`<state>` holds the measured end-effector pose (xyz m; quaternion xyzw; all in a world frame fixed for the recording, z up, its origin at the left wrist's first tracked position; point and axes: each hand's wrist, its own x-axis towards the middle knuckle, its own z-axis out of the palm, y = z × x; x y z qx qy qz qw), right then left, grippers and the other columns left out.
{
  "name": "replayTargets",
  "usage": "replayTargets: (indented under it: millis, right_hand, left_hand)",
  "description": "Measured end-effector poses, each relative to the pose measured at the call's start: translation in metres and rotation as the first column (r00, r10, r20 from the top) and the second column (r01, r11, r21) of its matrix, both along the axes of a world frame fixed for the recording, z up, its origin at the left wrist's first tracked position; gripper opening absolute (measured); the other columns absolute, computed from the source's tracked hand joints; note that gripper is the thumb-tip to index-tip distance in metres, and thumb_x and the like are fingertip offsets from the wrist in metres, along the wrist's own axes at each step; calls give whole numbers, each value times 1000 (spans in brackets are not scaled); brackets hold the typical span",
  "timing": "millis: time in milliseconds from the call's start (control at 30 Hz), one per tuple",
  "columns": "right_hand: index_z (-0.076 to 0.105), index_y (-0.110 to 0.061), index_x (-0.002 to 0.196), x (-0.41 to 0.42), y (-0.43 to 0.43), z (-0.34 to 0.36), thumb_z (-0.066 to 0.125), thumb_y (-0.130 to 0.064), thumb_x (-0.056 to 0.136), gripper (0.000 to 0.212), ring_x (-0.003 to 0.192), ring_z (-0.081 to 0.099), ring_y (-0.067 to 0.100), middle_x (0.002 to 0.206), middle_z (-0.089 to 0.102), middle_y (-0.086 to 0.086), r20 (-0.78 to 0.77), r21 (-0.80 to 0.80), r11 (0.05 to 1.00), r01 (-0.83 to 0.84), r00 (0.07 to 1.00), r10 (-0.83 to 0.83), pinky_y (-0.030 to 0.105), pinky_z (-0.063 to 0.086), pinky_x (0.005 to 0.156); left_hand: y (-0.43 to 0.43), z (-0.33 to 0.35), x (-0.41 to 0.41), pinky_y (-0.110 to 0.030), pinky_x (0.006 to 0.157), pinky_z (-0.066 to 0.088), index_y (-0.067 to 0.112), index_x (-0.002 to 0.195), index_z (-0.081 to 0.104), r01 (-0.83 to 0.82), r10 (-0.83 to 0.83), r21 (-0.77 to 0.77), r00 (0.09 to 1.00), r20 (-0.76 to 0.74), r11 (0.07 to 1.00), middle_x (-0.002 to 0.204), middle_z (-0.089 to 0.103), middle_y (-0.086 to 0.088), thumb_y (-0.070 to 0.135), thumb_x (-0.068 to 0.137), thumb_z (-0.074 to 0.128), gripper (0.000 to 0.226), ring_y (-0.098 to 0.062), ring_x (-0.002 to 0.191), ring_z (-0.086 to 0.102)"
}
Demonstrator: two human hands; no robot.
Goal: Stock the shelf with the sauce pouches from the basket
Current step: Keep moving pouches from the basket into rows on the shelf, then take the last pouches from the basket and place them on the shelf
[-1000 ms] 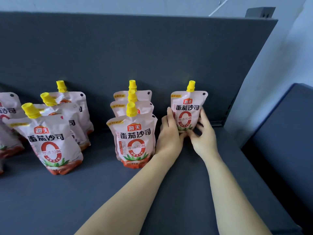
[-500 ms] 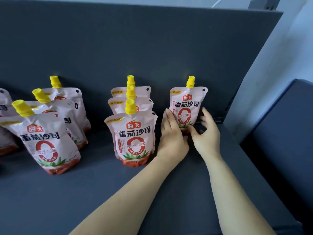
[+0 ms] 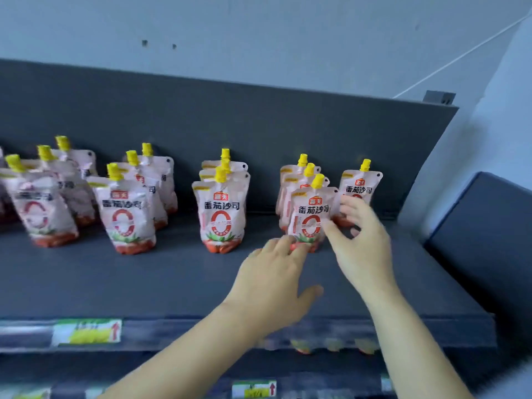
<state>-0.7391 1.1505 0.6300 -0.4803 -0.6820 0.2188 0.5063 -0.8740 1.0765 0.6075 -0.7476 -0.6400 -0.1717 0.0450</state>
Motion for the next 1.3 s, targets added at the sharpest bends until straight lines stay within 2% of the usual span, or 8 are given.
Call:
replayTargets:
  millis: [67,167,267,400,667,867,1100,1300]
  right_hand:
    - [57,-27,126,-56,-50,-14,67,-21,87,41,113,54,6,119,61,-12,62,0,995,-102,993,101,23,42,91]
    - [52,-26,134,-150,-132,-34,65,-25,90,46,122,50,12,129,57,-9,147,-27,965,-262,954,263,26,41,96]
    - [49,-26,136,-249,-226,-55,63,-28,91,47,123,47,14,131,53,-8,229,-75,896,-437,867,442,24,38,91]
    - [48,-26,137,-368,-342,-85,62,-31,91,48,127,46,16,134,51,-6,296,-222,721,-657,659,692,30,41,100]
    - [55,-25,129,-566,-477,-134,64,-34,88,43,116,54,20,128,55,-2,366,-434,375,-819,220,904,30,43,94]
    - [52,-25,132,-735,-527,-178,65,-32,89,46,123,52,17,134,53,-3,344,-552,143,-821,-68,937,26,40,93]
    - [56,-19,129,-903,-559,-238,63,-25,89,40,112,56,18,127,59,0,195,-679,12,-734,-164,967,21,39,82]
    - [54,-14,127,-975,-585,-281,65,-16,87,42,116,52,23,129,52,5,109,-792,69,-606,-29,994,35,44,99]
  left_hand:
    - [-67,-9,-68,-36,75,56,14,120,63,-141,158,141,981,-113,980,119,64,-5,62,70,60,69,-25,103,65]
    - [-174,-20,-175,-38,66,58,9,114,68,-448,453,70,871,-188,891,110,69,-12,63,61,68,76,-31,93,70]
    - [-293,-27,-267,-40,78,55,9,125,60,-654,638,-4,739,-218,757,122,64,-13,65,65,72,82,-33,107,63]
    - [-439,-40,-355,-36,96,45,15,141,36,-842,812,-132,540,-221,523,138,47,-4,68,80,54,83,-27,126,46]
    - [-625,-97,-485,-36,92,46,17,134,41,-973,972,-219,113,-205,67,131,53,-1,61,81,56,70,-25,122,49]
    - [-679,-154,-595,-35,94,43,20,133,39,-941,976,-302,-97,-196,-154,133,51,1,57,83,55,65,-23,125,45]
    - [-695,-212,-722,-35,94,45,21,132,43,-841,960,-471,-183,-212,-265,132,52,2,56,87,52,58,-22,124,47]
    - [-706,-241,-797,-38,77,55,15,127,58,-921,979,-360,-188,83,-147,113,69,-2,25,81,72,49,-28,104,64]
